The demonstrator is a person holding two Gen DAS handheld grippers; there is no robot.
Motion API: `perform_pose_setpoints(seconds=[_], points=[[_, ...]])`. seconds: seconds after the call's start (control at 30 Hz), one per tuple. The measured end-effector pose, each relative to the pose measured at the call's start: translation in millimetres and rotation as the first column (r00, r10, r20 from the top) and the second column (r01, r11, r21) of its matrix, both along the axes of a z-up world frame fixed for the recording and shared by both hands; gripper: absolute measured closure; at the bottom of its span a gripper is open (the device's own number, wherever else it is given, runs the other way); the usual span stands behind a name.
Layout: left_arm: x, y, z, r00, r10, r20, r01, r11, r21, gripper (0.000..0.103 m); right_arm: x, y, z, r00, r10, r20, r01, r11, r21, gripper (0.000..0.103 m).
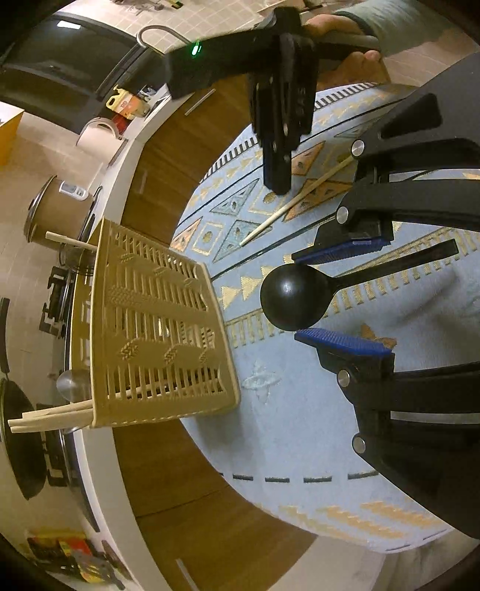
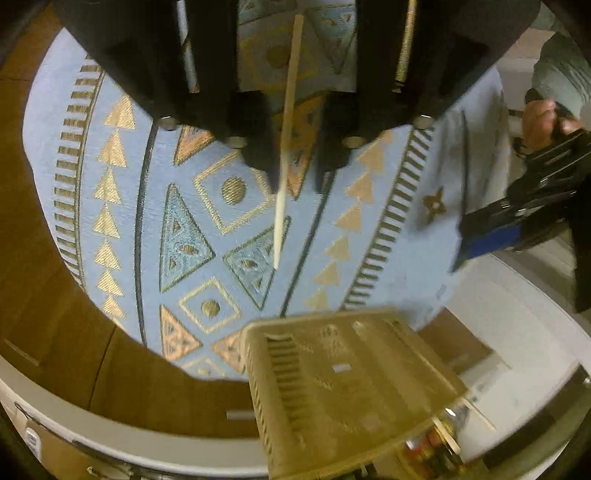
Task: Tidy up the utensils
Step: 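Carry the ladle and chopstick up over the basket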
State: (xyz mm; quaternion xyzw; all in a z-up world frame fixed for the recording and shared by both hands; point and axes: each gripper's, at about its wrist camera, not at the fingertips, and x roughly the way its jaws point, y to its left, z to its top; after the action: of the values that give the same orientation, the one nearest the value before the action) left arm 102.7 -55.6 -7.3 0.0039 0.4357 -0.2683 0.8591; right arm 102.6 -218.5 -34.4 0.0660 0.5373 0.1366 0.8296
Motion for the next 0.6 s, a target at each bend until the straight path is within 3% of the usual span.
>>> perform_pose_setpoints(seconds=[0.13,0.3,0.43,0.5,0.6], points=[[2,1,-1,1.0,-0.003,0.003,0.003,1.0,0.001,0.069,20,5,-11,0.997,-0.005,-0.081,0.002,0.999,-0.035,0.072],[5,6,0,1.0,0.003,0.011,-0.003,1.0,-0.007,0.069,37,22,-18,0.994,0.007,-0.112,-0.022,0.99,-0.139,0.072],[7,8,-1,1.0,0.011,0.01,-0.011,1.0,-0.014,0.069,37,46,-21,0.997,0.029,-0.07,-0.048,0.955,-0.292,0.098],[7,9,-1,1.0,0.016,0.013,-0.016,1.0,-0.017,0.069,35,51,-21,0.997,0.039,-0.065,-0.056,0.954,-0.296,0.099],[4,13,6,0.999,0.025,0.035,-0.024,0.999,-0.035,0.069,27,48,-10,0.998,0.051,-0.025,-0.055,0.977,-0.208,0.099]])
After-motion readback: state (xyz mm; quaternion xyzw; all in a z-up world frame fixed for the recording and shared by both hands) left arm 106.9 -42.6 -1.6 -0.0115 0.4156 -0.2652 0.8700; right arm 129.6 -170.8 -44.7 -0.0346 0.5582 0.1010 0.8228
